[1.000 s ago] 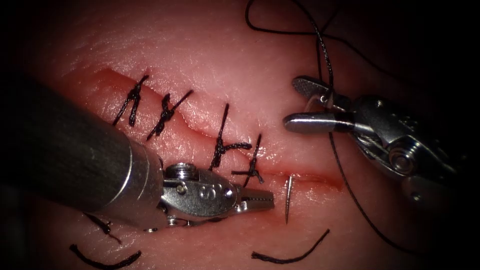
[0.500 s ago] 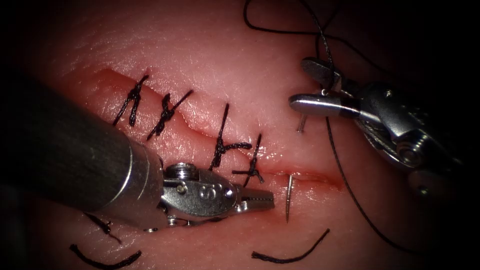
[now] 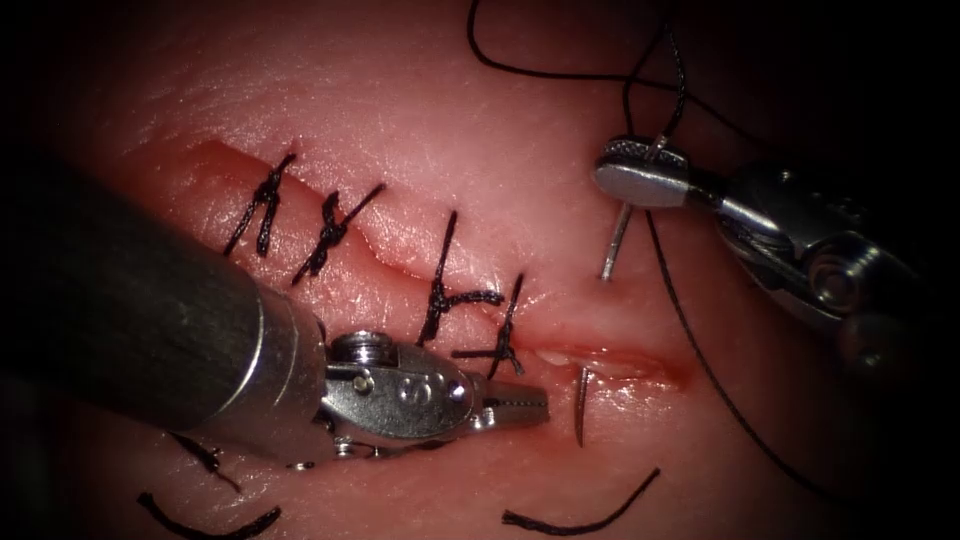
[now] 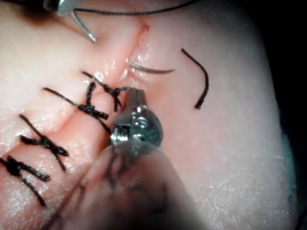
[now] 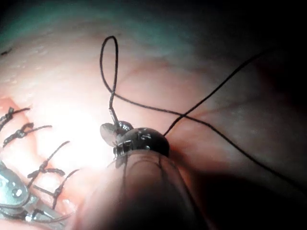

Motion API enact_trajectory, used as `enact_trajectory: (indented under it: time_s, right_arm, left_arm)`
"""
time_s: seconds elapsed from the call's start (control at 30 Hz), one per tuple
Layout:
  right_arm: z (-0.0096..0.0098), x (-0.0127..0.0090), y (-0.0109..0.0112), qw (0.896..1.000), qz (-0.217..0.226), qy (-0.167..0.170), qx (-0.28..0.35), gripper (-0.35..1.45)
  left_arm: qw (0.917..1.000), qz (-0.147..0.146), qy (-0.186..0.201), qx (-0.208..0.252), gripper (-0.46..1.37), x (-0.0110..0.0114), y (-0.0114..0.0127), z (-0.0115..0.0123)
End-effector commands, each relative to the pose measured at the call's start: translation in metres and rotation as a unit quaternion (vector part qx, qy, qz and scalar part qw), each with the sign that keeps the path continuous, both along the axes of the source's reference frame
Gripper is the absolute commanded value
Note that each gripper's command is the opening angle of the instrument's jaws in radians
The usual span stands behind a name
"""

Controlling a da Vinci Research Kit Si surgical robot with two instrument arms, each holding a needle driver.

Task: Wound Closure
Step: Use the right gripper to insert the needle through the top of the skin

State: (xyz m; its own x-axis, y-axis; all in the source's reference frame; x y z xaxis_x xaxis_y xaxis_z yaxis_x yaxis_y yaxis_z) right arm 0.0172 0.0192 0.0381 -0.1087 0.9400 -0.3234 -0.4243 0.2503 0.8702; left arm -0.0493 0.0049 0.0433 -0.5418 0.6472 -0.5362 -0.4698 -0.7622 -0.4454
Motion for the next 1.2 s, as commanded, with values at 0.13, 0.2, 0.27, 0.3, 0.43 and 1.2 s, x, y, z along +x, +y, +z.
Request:
enact_trajectory:
  time_s: [0.13, 0.2, 0.27, 0.3, 0.43, 1.2]
  right_arm:
    - [0.0009, 0.0000, -0.0008, 0.998, -0.004, -0.012, 0.064, -0.35]
    - [0.0012, 0.0002, -0.0013, 0.996, -0.005, 0.001, 0.086, -0.35]
    - [0.0017, 0.0006, -0.0022, 0.993, -0.005, 0.018, 0.121, -0.35]
    - [0.0018, 0.0007, -0.0026, 0.992, -0.008, 0.023, 0.126, -0.35]
    - [0.0021, 0.0017, -0.0043, 0.989, -0.017, 0.035, 0.145, -0.35]
    - [0.0026, 0.0031, -0.0084, 0.980, -0.029, 0.067, 0.182, -0.35]
  left_arm:
    - [1.0000, 0.002, -0.002, 0.002, -0.35, 0.0000, 0.0000, 0.0000]
    - [1.0000, 0.002, -0.002, 0.002, -0.35, -0.0001, 0.0000, 0.0000]
    - [1.0000, 0.002, -0.002, 0.002, -0.35, -0.0001, 0.0001, 0.0000]
    - [1.0000, 0.002, -0.002, 0.002, -0.35, -0.0001, 0.0001, 0.0000]
    - [1.0000, 0.002, -0.002, 0.002, -0.35, -0.0001, 0.0001, 0.0000]
    - [1.0000, 0.001, -0.003, 0.002, -0.35, -0.0002, 0.0002, 0.0000]
